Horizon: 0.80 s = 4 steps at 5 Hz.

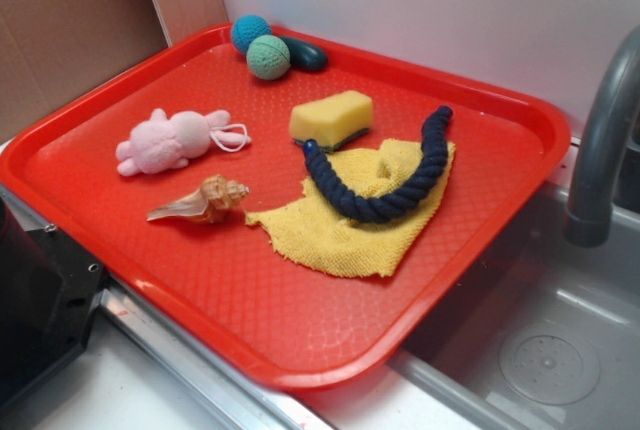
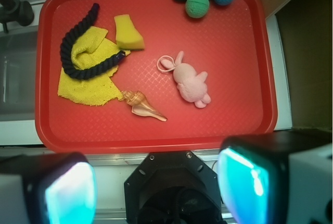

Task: Grab the green ball.

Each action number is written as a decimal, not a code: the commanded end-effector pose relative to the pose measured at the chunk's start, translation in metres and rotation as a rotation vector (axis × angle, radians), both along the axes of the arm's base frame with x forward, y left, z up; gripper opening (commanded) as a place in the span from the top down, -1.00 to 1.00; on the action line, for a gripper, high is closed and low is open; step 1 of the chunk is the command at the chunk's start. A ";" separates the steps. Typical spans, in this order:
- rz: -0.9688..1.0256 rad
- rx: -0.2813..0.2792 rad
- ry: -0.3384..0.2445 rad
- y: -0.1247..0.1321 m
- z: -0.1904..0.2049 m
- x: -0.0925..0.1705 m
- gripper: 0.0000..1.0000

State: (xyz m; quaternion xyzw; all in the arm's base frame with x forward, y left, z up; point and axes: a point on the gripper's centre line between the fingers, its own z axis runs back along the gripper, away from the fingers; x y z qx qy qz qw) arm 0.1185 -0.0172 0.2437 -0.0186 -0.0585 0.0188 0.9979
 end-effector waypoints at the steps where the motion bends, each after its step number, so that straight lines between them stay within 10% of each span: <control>1: 0.000 0.000 0.000 0.000 0.000 0.000 -1.00; 2: 0.083 -0.024 0.060 0.050 -0.050 0.050 -1.00; 4: 0.045 0.028 -0.064 0.084 -0.116 0.155 -1.00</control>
